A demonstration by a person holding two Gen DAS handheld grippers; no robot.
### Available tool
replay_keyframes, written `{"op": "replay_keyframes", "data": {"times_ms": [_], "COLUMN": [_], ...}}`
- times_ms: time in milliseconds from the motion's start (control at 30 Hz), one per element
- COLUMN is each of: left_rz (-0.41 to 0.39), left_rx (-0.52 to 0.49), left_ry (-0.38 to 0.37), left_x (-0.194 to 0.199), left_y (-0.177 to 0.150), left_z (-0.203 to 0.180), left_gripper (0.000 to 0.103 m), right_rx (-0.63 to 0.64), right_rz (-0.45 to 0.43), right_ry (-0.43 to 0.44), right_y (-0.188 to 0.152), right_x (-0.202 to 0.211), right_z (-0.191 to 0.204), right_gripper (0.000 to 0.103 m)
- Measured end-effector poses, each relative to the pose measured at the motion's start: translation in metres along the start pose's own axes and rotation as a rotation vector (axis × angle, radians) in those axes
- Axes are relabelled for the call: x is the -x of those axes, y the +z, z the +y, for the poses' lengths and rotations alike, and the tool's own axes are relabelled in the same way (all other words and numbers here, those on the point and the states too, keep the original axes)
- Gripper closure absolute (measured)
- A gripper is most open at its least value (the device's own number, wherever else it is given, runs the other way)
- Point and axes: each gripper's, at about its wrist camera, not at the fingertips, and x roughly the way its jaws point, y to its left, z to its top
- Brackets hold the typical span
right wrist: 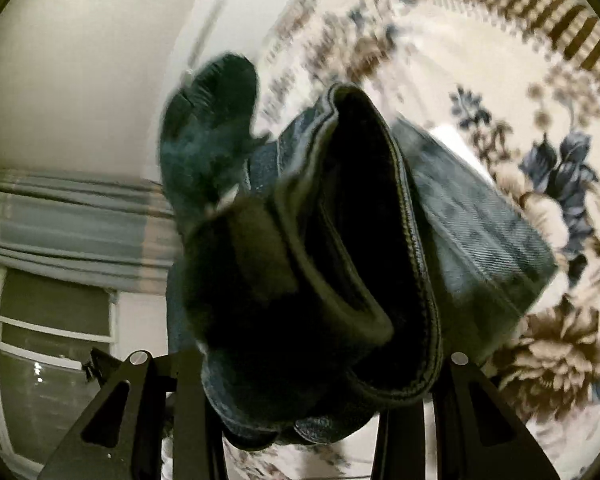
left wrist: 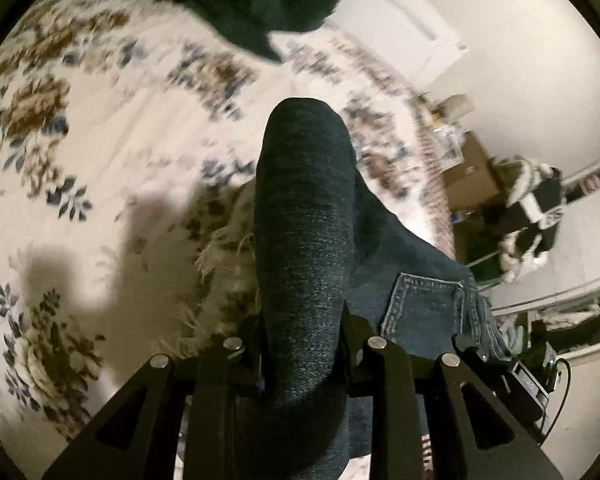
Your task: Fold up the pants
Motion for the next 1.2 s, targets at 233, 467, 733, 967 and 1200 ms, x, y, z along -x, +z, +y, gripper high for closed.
{"op": "replay_keyframes", "data": {"times_ms": [233,467,733,967,1200], "left_rz": [0.024,0.008,-0.091,-0.124,-0.203], "left_rx": [0.023,-0.047,-0.245,-0.328,-0.371], "left_ry": [0.007,0.102,0.27,0.39,0.428], "left_x": [-0.005,0.006,0.056,0.095,0.161], "left_y": [-0.005,-0.005,-0.031,-0.066,-0.103], "left_z": [0.017,-0.003,-0.059,-0.086,-0.113], "left_gripper": [0.069,0.063,0.012,0.006,0.006], "right_rx": [-0.082,0.027,0.369,0.56,0.625], "right_rz": [-0.038,-0.062,-0.135,-0.205,-0.303], "right_ry": [0.014,-0.173,-0.553,-0.781,-0.777], "right_y": [-0.004,0.007,-0.03,-0.103,-0.164], "right_x": [0.024,0.03,0.07,0.11,0.172], "right_z": [-0.036,-0.018,0.068,0.119,0.163], "right_gripper": [0.05,0.055,0.004,0.0,0.0]}}
